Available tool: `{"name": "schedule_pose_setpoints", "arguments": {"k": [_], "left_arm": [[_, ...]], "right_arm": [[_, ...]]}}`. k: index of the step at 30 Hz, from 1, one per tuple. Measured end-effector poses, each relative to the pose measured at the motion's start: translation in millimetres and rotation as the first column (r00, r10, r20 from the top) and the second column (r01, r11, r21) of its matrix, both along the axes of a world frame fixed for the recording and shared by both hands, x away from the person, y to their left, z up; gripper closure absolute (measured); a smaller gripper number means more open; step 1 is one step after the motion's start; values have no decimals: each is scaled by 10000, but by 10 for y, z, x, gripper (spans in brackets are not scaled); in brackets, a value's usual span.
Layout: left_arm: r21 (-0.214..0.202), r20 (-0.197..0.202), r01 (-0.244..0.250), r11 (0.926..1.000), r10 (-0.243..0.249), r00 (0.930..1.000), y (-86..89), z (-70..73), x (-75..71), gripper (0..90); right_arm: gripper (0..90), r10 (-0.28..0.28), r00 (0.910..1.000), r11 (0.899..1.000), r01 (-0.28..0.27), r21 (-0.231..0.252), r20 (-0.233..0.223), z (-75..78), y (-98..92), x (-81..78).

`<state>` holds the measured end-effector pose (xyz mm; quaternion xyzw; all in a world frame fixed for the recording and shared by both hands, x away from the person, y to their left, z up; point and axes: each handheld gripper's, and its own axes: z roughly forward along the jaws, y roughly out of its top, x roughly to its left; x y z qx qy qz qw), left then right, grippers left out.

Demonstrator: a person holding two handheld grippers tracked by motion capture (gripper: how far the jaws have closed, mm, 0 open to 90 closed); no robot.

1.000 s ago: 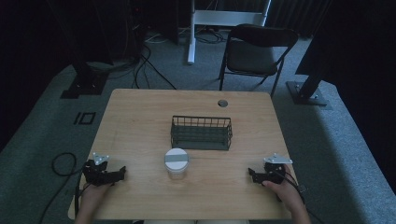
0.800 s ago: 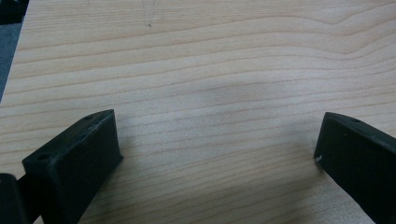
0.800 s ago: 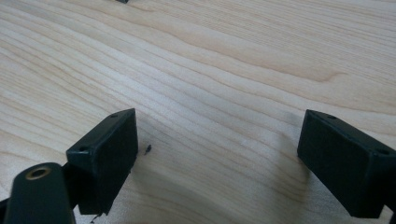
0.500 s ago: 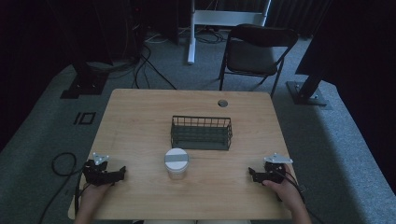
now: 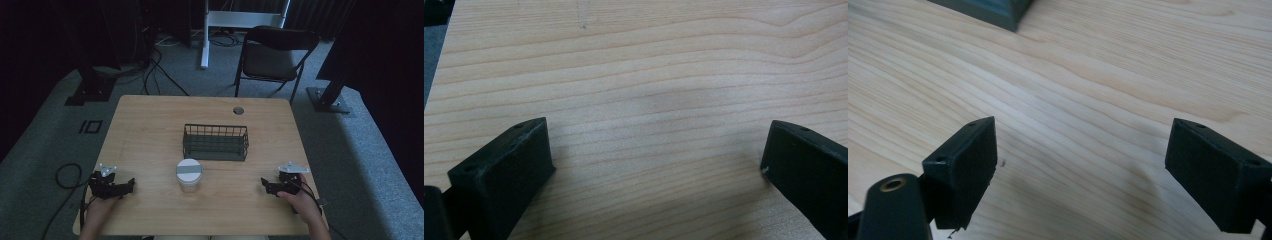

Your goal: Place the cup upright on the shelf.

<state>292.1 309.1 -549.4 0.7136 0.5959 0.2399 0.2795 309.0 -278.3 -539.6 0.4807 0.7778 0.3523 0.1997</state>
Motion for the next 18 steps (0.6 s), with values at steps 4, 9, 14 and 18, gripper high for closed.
{"name": "schedule_pose_setpoints", "arguments": {"k": [4,9,14,18], "left_arm": [[1,-7,7,10000,-7,10000,1,1,0,2],[3,-5,5,10000,-5,10000,0,1,0,3],[4,-9,9,10000,-9,10000,1,1,0,3],[-4,3,-2,10000,2,10000,0,0,0,2]], "right_arm": [[132,225,9997,9997,-224,-52,62,13,70,-1],[132,518,9986,9986,-519,82,102,55,182,-5],[132,925,9955,9953,-931,283,200,84,302,-9],[132,1134,9931,9924,-1147,457,290,91,364,-12]]}}
